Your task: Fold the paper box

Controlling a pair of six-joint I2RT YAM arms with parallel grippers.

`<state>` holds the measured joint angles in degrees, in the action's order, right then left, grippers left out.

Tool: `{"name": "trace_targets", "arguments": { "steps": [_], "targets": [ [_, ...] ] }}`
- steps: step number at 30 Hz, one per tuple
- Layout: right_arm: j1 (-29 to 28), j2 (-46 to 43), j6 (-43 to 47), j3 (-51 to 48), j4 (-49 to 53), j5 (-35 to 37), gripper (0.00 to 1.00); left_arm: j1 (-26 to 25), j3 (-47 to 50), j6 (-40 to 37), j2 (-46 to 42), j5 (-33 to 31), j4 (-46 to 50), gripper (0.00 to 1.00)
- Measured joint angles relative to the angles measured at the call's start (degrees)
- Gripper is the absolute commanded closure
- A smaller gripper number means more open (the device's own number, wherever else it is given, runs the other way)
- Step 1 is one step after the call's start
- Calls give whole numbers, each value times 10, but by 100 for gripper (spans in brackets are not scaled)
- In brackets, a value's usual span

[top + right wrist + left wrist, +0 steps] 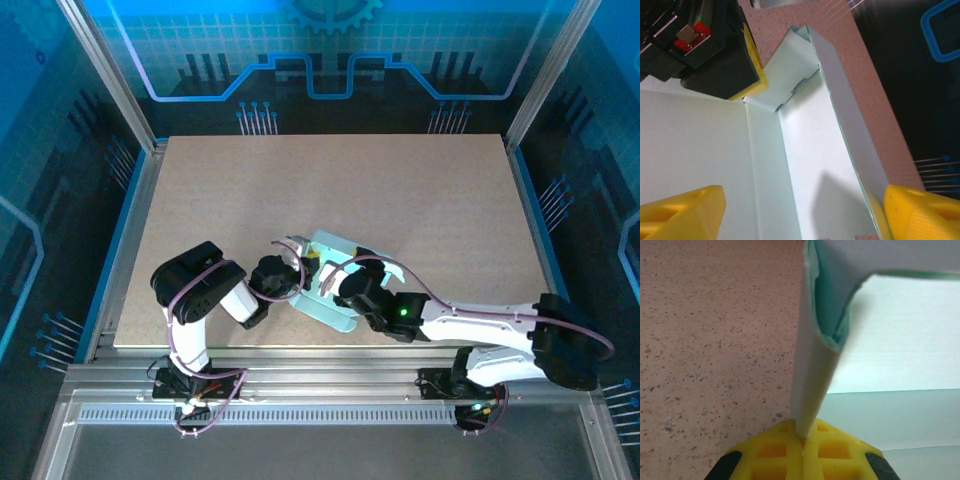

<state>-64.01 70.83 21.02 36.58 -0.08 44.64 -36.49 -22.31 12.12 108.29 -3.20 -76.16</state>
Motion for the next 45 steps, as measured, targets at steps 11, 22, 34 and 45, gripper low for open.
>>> {"name": "trace_targets", "arguments": {
  "steps": [11,22,34,45],
  "targets": [
    [99,-75,-150,136,141,-222,9,0,-20,-2,3,0,28,100],
    [359,141,-460,368,216,-544,17,0,-20,-37,4,-1,40,100],
    [363,362,-547,413,249,-747,27,0,-32,-67,4,-1,87,100],
    [367,383,-560,402,214,-768,43,3,-36,-68,10,-5,86,100]
  ]
}}
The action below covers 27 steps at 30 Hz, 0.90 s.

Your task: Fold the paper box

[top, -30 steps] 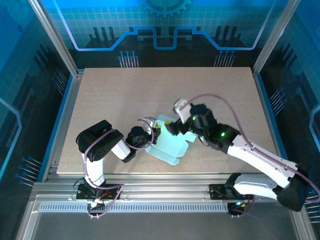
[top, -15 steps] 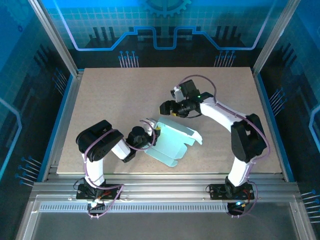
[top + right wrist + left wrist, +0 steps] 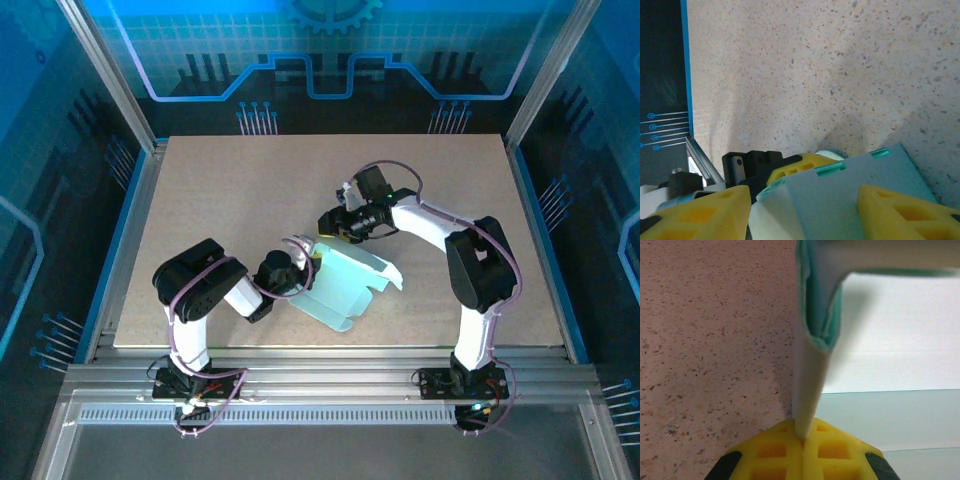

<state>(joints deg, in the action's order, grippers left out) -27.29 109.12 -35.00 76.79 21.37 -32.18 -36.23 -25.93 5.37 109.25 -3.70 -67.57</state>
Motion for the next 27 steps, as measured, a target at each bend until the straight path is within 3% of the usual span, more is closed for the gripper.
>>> {"name": "trace_targets", "arguments": {
  "steps": [20,23,27],
  "targets": [
    [3,-17,86,-57,-69,8,48,0,-1,0,7,0,-13,100],
    [3,-19,97,-60,-74,8,48,0,-1,-4,7,0,-13,94],
    [3,-19,119,-53,-58,2,49,0,-1,-9,7,0,-13,93]
  ]
}}
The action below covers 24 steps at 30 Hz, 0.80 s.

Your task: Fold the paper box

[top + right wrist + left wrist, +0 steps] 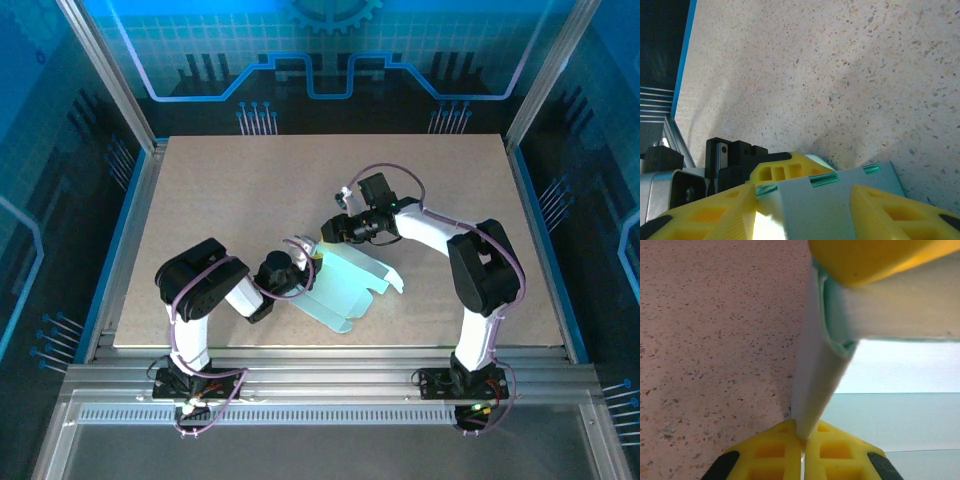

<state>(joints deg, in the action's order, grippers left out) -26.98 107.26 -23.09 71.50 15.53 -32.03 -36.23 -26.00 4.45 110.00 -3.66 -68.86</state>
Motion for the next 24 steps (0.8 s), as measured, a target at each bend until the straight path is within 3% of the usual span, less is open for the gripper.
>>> {"name": "trace_targets", "arguments": {
  "steps": [8,24],
  "targets": [
    [0,9,24,13,23,-20,51,1,0,-1,3,1,-5,85],
    [3,22,31,20,30,-52,53,15,0,8,6,21,-30,79]
  ]
}}
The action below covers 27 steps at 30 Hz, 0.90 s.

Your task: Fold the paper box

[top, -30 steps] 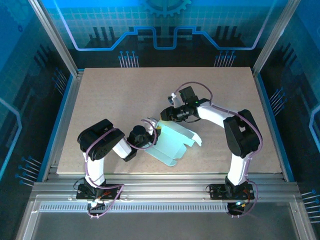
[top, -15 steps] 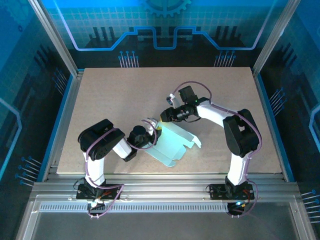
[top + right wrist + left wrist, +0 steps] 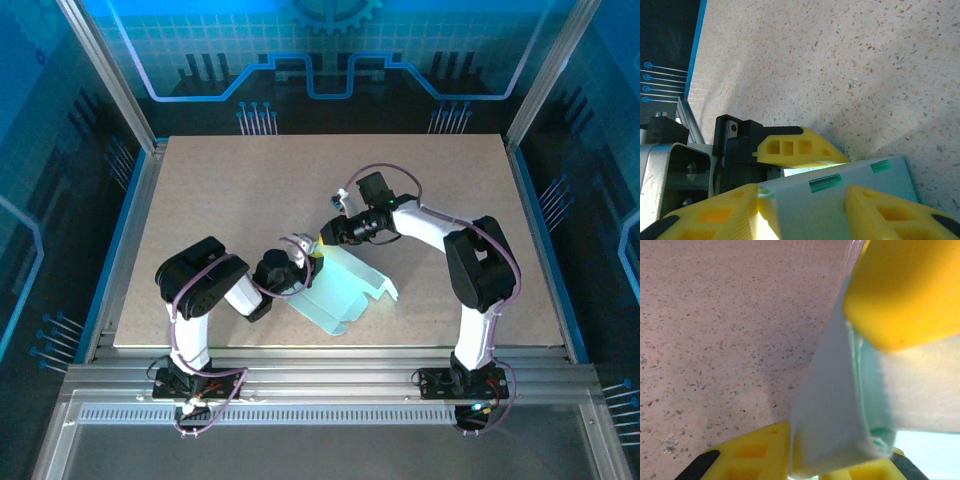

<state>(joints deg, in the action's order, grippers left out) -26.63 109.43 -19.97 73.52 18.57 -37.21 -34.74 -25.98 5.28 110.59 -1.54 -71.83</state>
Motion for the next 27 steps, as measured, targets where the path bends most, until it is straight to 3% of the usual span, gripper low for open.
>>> {"name": "trace_targets", "arguments": {
  "steps": [11,14,17,27],
  "targets": [
    [13,11,-21,2,0,-28,53,4,3,8,0,10,-22,78],
    [13,13,-21,3,1,-34,53,7,7,10,0,13,-32,69],
    [14,15,-21,3,0,-39,53,12,7,21,0,19,-40,69],
    [16,19,-25,4,-5,-50,54,15,7,22,8,51,-55,93]
  ]
}}
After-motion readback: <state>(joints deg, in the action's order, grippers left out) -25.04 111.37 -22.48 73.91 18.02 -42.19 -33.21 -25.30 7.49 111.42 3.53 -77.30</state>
